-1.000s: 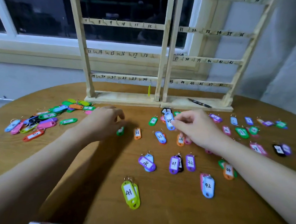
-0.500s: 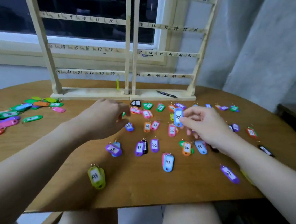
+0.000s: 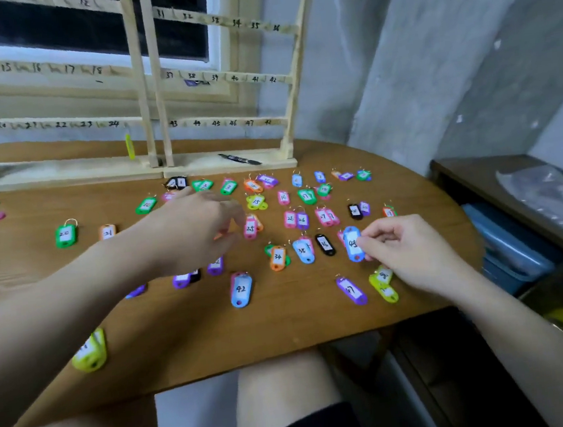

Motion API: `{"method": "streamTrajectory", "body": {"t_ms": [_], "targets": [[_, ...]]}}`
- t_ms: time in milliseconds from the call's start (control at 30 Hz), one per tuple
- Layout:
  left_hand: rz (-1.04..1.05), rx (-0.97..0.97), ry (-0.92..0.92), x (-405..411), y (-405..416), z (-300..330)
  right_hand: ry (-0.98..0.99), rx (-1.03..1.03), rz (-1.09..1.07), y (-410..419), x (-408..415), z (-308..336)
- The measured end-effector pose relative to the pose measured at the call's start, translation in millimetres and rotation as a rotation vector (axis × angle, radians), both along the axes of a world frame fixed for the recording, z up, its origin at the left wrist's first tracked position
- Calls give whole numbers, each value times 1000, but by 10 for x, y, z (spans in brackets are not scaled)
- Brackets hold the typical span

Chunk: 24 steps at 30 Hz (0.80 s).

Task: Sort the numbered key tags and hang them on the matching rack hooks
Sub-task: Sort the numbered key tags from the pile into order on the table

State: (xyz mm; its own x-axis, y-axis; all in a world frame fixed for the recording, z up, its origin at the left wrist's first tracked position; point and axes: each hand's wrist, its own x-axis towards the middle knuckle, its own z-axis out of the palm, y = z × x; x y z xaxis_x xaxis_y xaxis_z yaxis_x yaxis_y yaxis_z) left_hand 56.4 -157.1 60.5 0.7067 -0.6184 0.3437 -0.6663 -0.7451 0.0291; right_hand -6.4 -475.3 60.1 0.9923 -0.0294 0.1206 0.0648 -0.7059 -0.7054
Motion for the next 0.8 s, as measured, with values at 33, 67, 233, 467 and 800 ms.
{"method": "streamTrajectory", "body": {"t_ms": [33, 67, 233, 467, 800], "targets": [[-16, 1, 4, -8, -40, -11, 8, -20, -19, -77, -59, -10], [-23, 4, 2, -16, -55, -23, 14, -30, -34, -141, -102, -17], [-66, 16, 10, -24, -95, -69, 49, -30, -55, -263, -297, -35], [-38, 64, 20, -24, -85, -55, 58, 18, 89, 302, -350, -111], [45, 28, 18, -109, 371, -88, 104, -170, 120, 733, -264, -335]]}}
